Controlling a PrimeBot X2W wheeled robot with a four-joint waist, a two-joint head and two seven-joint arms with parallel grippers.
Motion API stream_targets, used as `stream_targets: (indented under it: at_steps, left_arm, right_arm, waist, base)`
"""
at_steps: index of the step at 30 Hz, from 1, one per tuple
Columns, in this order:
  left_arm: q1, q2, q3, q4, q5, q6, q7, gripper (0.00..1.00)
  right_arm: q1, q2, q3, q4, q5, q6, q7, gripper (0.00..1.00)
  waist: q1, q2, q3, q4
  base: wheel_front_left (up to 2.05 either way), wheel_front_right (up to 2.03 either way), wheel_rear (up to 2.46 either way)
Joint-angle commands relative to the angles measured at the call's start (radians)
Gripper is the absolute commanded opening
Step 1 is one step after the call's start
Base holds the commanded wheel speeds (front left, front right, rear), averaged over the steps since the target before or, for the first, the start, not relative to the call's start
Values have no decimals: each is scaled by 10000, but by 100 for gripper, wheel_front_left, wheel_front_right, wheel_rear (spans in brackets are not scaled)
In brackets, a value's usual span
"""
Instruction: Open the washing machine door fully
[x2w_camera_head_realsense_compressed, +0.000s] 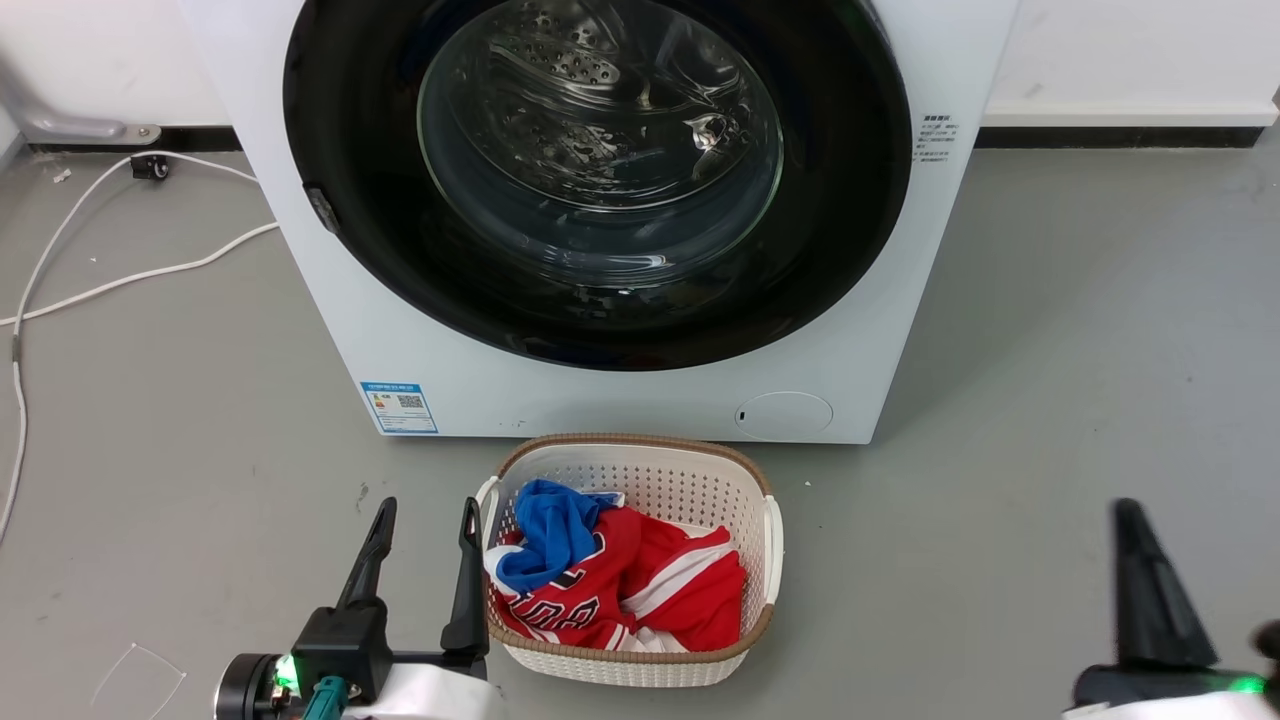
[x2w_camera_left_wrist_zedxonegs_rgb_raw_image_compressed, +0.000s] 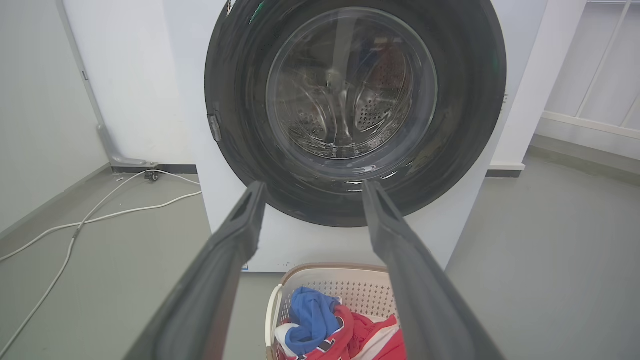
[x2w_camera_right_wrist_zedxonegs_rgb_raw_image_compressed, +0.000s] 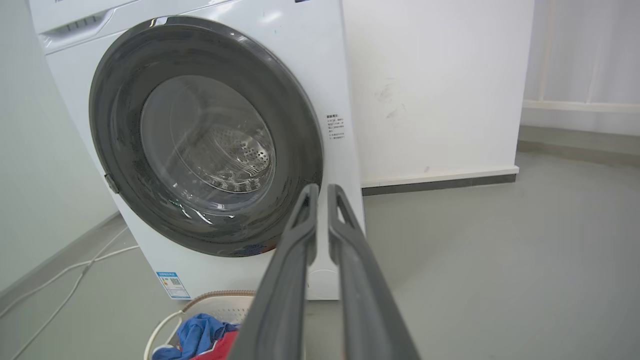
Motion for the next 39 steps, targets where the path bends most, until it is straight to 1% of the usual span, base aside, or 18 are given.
stream_targets:
  at_steps: [1,3,5,7,10,14,17,22,26,33,39]
  left_arm:
    - [54,5,28,27,-22,45,-52,100]
    - [66,2,35,25,-22,50,-52,100]
    - [93,5,58,29,-40,64,-51,100]
    - [112,4,53,35,-40,61,-48,100]
    - [121,5,50,47,-12,64,-43,100]
    - [135,2,12,62,-28,71,-43,100]
    - [151,4,-2,74,-28,73,-43,100]
    - [134,4,-8,84,32,79,-43,100]
    - [143,4,10,70,60,98,-43,100]
    - [162,4,14,32,102,108,-42,100]
    - [175,4,11,41,80,114,-43,100]
  right_arm:
    - [-3,-31,-179,102,986,-10,-21,0]
    - [-102,-2,-53,136,2404,-7,-21,0]
    - [-138,-8,108,206,4199,-7,-21,0]
    - [-148,-33,-30,394,6438,-9,-21,0]
    - [-284,-2,248,619,9193,-6,-20,0]
    - [-301,-19,748,579,11857,-6,-19,0]
    - [-253,-22,1002,392,13172,-6,-19,0]
    - [-134,-16,1305,-131,14586,-7,69,0]
    - [73,-25,1260,-497,15294,-7,849,0]
    - [322,-55,816,-769,15411,-6,1764,0]
    - [358,-29,619,-819,15446,-6,2092,0]
  waist:
    - [0,0,-6,-10]
    - [0,0,-22,-22]
    - [0,0,-41,-35]
    - [0,0,-58,-45]
    - [0,0,-85,-40]
    - [0,0,-101,-25]
    - [0,0,-99,-4]
    - [0,0,-76,25]
    - [0,0,-65,29]
    - [0,0,-40,28]
    - [0,0,-32,23]
  base:
    - [0,0,0]
    - [0,0,0]
    - [0,0,0]
    - [0,0,0]
    - [0,0,0]
    - [0,0,0]
    - [0,0,0]
    - [0,0,0]
    - [0,0,0]
    - [0,0,0]
    - [0,0,0]
